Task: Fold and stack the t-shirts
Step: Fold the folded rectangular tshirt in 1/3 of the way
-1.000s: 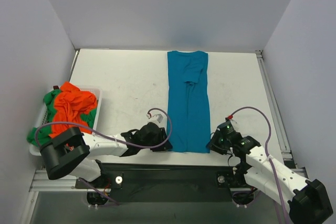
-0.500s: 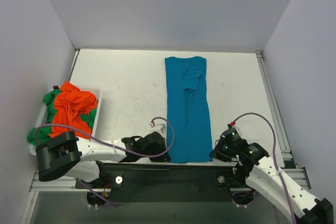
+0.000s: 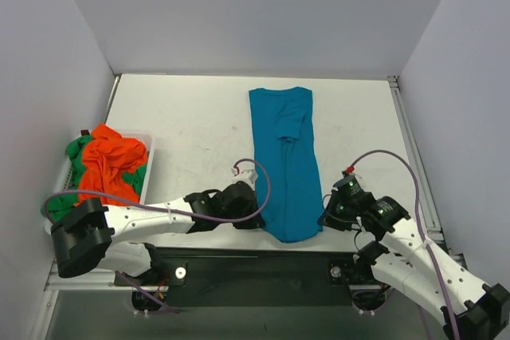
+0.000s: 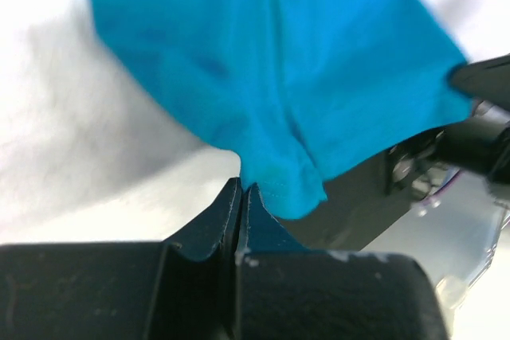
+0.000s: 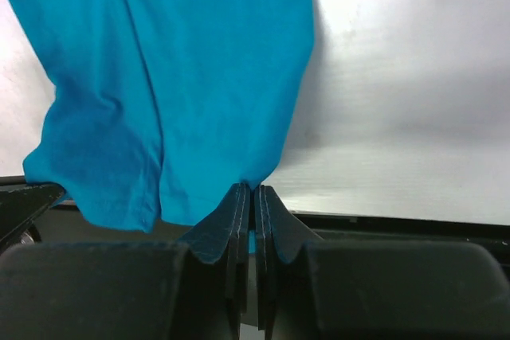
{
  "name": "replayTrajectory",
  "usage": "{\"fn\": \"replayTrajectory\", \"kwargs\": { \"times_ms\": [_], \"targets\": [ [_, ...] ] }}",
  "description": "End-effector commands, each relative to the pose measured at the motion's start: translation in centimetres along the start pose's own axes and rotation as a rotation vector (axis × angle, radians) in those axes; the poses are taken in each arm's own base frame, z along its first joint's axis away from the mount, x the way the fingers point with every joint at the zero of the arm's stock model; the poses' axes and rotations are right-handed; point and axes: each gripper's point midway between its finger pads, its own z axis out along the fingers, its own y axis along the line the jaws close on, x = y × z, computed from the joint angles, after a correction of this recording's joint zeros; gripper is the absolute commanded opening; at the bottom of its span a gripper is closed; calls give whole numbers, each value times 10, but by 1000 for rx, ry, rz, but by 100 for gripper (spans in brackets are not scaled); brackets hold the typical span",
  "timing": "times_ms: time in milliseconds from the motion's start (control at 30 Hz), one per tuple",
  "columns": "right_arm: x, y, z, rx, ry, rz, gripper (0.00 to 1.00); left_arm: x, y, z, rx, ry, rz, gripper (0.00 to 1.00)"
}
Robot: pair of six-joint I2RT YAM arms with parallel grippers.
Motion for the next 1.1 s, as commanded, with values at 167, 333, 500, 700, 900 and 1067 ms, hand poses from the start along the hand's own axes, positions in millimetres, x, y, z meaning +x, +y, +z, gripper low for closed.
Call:
{"fn": "replayTrajectory", "kwargs": {
  "times_ms": [167, 333, 500, 700, 900, 1067],
  "targets": [
    [-59, 43, -1, 20, -111, -73, 0, -65, -38, 9, 43, -72, 49, 0],
    [-99, 51, 6, 90, -174, -78, 0, -101, -34, 20, 28, -119, 24, 0],
    [-154, 70, 20, 67, -226, -35, 0, -160, -33, 35, 12, -181, 2, 0],
    [-200, 89, 47, 45, -228, -50, 0, -210, -11, 62, -59, -199, -34, 0],
    [-236, 107, 74, 23, -201, -41, 0, -249, 6, 79, -74, -206, -79, 0],
    [-248, 103, 98, 30, -162, -17, 0, -277, 13, 91, -57, -208, -76, 0]
  ]
}}
